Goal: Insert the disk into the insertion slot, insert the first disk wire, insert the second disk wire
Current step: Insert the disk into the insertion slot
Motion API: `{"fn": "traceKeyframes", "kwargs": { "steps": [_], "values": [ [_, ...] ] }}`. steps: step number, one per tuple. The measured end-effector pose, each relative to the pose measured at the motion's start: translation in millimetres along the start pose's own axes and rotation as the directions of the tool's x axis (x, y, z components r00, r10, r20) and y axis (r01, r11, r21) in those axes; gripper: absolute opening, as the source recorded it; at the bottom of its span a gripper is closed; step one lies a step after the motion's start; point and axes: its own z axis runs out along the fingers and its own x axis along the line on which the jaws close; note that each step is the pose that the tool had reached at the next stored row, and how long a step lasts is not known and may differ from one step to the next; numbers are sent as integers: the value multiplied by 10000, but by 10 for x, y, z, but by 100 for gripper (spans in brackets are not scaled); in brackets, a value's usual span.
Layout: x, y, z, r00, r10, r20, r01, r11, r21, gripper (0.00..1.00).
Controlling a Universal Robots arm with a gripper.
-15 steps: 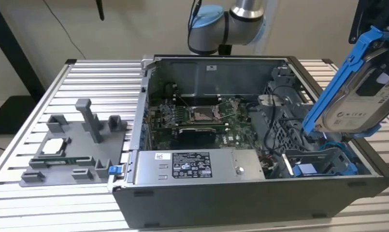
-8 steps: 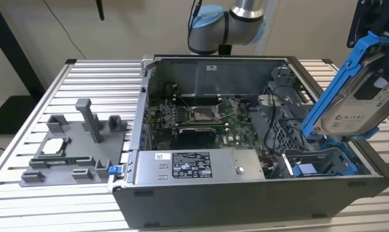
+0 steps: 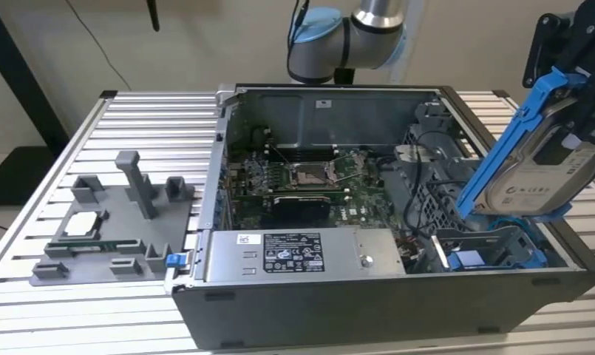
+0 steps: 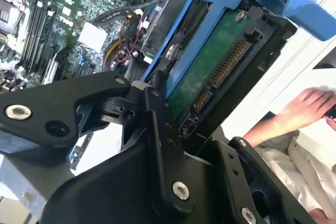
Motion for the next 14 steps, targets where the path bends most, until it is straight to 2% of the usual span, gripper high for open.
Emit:
{"fn": "traceKeyframes", "kwargs": {
  "steps": [8,14],
  "values": [
    [0,-5,138,10000,0,7,0,9998,181,0],
    [0,-7,185,10000,-1,38,1,9998,207,0]
  ]
}}
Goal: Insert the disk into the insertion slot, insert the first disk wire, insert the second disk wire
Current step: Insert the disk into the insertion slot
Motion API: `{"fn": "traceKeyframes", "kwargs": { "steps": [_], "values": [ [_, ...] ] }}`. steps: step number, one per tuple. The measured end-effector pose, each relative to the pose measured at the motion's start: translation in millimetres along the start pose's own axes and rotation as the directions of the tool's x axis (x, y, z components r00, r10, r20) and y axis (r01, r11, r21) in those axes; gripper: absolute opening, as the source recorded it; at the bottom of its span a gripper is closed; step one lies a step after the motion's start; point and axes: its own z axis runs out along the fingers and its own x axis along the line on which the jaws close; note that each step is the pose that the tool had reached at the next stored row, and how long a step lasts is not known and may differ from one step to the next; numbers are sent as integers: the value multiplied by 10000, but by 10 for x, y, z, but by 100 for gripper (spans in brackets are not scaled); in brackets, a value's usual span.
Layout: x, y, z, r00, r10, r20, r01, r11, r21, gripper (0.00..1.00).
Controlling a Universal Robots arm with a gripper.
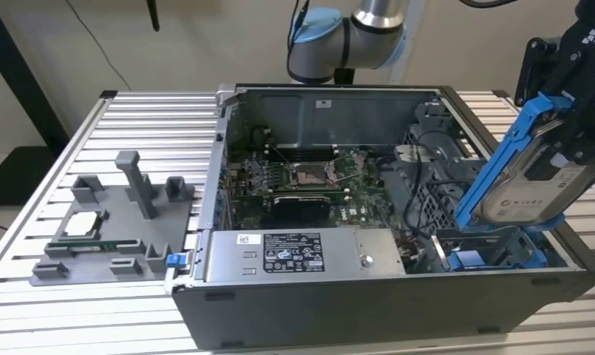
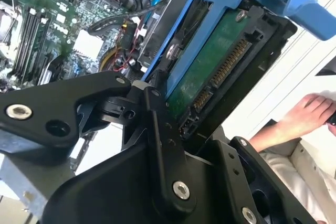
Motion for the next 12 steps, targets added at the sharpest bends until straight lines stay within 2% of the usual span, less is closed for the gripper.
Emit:
{"fn": "traceKeyframes", "kwargs": {
  "steps": [4,12],
  "values": [
    [-1,0,22,10000,0,7,0,10000,0,0],
    [-6,-2,113,10000,0,25,0,10000,0,0]
  ]
}}
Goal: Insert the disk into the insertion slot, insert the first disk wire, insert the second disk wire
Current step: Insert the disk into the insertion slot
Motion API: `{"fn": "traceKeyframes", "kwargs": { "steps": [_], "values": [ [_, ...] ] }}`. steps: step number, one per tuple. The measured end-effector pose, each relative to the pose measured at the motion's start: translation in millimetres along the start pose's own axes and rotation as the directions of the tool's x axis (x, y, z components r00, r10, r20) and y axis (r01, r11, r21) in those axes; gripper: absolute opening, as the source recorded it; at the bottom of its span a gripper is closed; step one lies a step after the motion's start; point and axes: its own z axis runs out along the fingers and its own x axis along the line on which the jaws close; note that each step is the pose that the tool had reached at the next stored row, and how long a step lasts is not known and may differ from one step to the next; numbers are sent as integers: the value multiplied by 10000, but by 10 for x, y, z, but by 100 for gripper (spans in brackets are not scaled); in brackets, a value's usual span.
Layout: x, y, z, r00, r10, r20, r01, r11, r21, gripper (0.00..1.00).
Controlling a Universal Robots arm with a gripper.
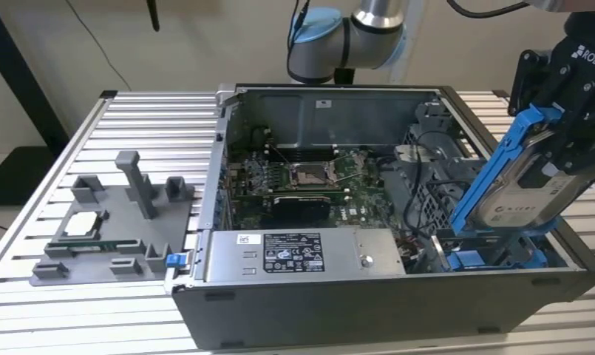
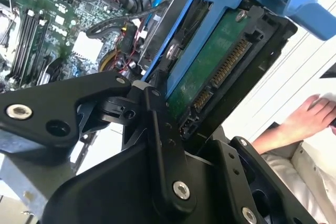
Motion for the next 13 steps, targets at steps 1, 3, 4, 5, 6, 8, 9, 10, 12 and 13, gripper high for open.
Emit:
{"fn": "traceKeyframes", "kwargs": {
  "steps": [1,3,4,5,6,8,9,10,12,13],
  "values": [
    [0,0,8,10000,0,-2,0,10000,0,0],
    [-1,0,28,10000,0,0,0,10000,0,0],
    [-1,-1,37,10000,0,-1,0,10000,0,0],
    [-1,-1,45,10000,0,-1,0,10000,0,0],
    [-2,-1,55,10000,0,0,0,10000,0,0],
    [-2,-1,71,10000,0,0,0,10000,0,0],
    [-2,-1,78,10000,0,0,0,10000,-1,0],
    [-2,-1,86,10000,0,0,0,10000,0,0],
    [-2,-2,103,10000,1,1,-1,10000,0,0],
    [-2,-2,111,10000,1,3,-1,10000,0,0]
  ]
}}
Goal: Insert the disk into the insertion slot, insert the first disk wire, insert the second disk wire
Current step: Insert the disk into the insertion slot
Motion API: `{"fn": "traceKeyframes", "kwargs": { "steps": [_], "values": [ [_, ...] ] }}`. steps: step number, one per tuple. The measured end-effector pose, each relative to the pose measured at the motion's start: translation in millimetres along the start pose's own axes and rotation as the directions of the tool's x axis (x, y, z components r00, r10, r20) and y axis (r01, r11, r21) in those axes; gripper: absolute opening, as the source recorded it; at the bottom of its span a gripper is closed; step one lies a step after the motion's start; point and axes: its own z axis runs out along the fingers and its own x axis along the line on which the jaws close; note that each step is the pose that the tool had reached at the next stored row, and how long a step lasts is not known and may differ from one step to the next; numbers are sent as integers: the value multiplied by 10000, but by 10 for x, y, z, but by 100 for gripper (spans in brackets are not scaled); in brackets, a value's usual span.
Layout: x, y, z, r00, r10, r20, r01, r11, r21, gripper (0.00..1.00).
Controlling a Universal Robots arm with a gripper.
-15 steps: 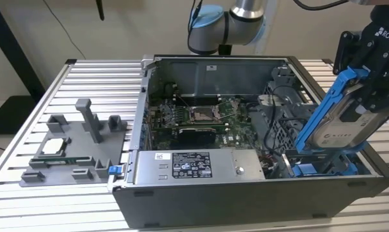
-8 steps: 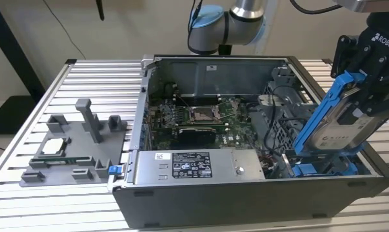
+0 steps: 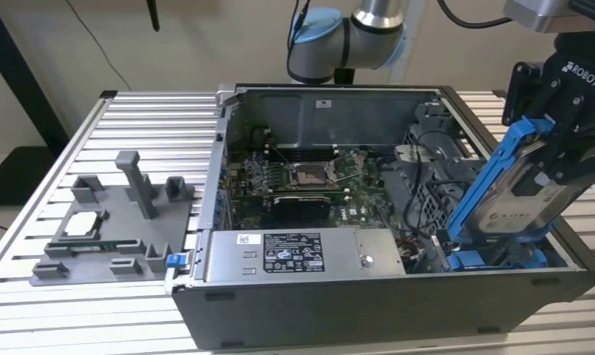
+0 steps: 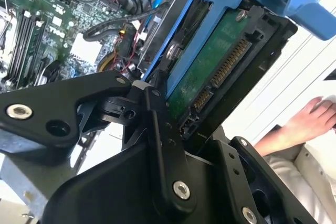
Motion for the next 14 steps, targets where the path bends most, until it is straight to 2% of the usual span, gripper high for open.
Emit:
{"fn": "traceKeyframes", "kwargs": {
  "steps": [6,14],
  "values": [
    [0,-4,56,10000,-1,34,1,10000,0,0],
    [-19,-6,142,10000,-1,39,1,10000,-1,0]
  ]
}}
